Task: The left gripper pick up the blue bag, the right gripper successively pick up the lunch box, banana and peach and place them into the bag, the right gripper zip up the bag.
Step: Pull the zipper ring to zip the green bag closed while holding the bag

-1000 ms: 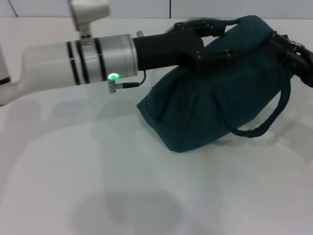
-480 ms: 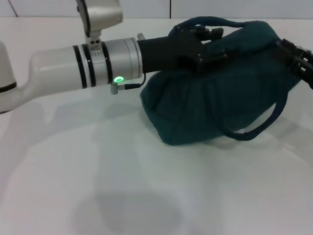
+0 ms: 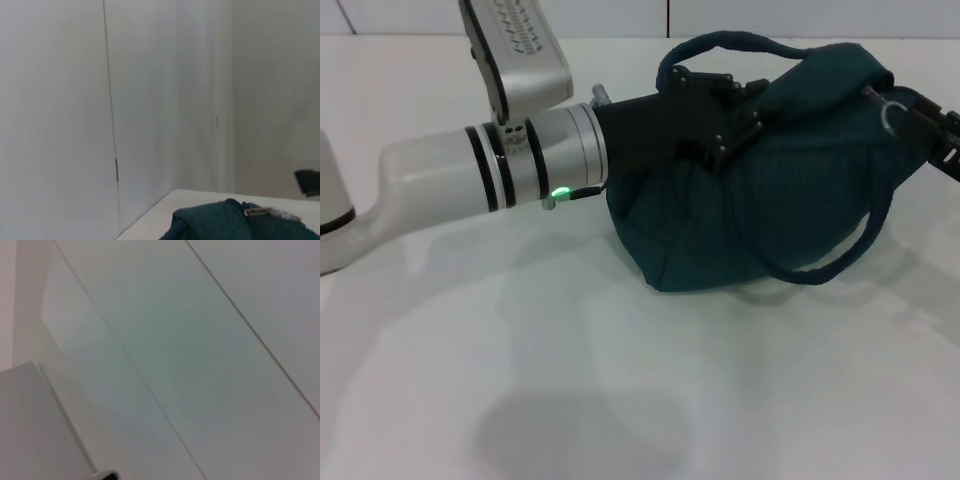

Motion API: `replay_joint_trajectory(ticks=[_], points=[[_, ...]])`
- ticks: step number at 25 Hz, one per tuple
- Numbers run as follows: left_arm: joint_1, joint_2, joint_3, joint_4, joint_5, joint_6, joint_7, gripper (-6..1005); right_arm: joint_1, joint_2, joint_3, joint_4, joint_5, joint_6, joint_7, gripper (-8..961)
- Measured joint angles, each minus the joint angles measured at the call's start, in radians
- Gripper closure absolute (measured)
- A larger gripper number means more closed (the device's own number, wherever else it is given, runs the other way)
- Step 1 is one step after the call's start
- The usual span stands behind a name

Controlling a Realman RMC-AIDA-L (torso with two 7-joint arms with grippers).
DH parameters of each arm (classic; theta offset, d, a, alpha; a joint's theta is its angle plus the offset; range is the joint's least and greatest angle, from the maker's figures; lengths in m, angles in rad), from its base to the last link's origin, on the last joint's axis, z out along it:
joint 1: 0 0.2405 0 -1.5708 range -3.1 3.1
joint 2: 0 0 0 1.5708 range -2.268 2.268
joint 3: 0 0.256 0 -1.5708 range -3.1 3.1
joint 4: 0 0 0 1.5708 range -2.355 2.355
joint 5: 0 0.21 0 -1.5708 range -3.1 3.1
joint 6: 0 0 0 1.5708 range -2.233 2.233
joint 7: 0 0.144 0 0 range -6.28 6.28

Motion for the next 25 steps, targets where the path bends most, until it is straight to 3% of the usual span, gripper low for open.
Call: replay_joint_trajectory(ticks=[4, 9, 18, 22, 25], points=[[0.013, -0.007, -0.038, 0.007, 0.034, 0.003, 0.004, 790, -0.019, -0.016, 0.001, -0.002, -0.001, -0.058, 0.0, 333], [0.056, -0.009, -0.07, 0.034, 0.027, 0.032, 0.045, 854, -0.059, -0.037, 0.014, -0.005, 0.006, -0.129, -0.043, 334], [0.123, -0.006, -0.075, 0.106, 0.034, 0.11, 0.082, 895, -0.088, -0.028, 0.071, -0.04, -0.009, -0.035, -0.123, 334], [0.124, 0.013, -0.075, 0.142, 0.066, 0.139, 0.025, 918, -0.07, -0.027, 0.069, -0.046, -0.027, 0.021, -0.119, 333], [0.144, 0.04, -0.075, 0.226, 0.131, 0.143, -0.081, 924, -0.058, -0.027, 0.069, -0.041, -0.03, 0.052, -0.112, 333]])
